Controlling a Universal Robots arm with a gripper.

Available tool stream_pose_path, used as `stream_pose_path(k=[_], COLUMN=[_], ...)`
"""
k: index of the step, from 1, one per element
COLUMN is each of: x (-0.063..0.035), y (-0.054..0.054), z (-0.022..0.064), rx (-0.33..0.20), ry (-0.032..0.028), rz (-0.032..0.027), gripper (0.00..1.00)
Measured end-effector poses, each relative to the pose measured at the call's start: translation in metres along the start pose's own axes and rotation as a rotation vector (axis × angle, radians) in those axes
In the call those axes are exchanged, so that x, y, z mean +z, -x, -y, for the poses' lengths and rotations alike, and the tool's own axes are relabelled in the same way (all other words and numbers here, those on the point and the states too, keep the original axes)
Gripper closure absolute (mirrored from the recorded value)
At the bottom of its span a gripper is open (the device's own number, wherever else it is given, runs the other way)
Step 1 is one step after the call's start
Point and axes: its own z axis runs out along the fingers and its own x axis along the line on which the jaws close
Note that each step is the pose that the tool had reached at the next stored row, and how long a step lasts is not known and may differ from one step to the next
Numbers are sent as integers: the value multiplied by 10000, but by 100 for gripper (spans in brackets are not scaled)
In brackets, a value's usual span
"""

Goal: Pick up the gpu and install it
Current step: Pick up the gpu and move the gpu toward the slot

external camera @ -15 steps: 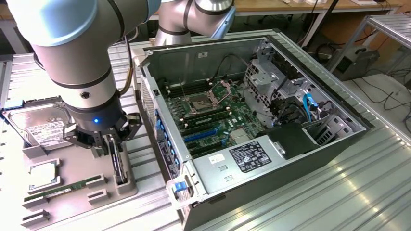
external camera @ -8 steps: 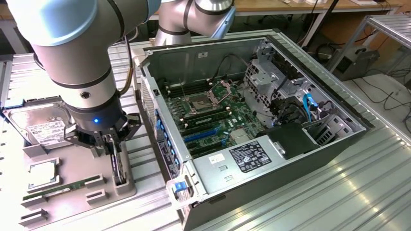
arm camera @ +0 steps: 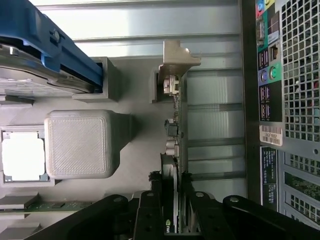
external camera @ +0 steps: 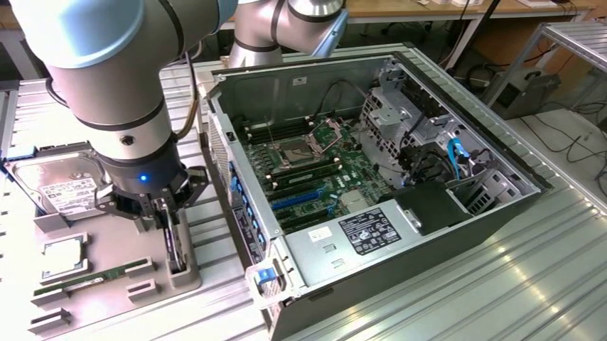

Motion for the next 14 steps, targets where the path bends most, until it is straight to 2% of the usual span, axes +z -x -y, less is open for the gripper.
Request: stream_pose_path(k=[14], x=[-22], y=[29], z=[-2], rx=[-96], ry=[3], rz=[-15], gripper=[74])
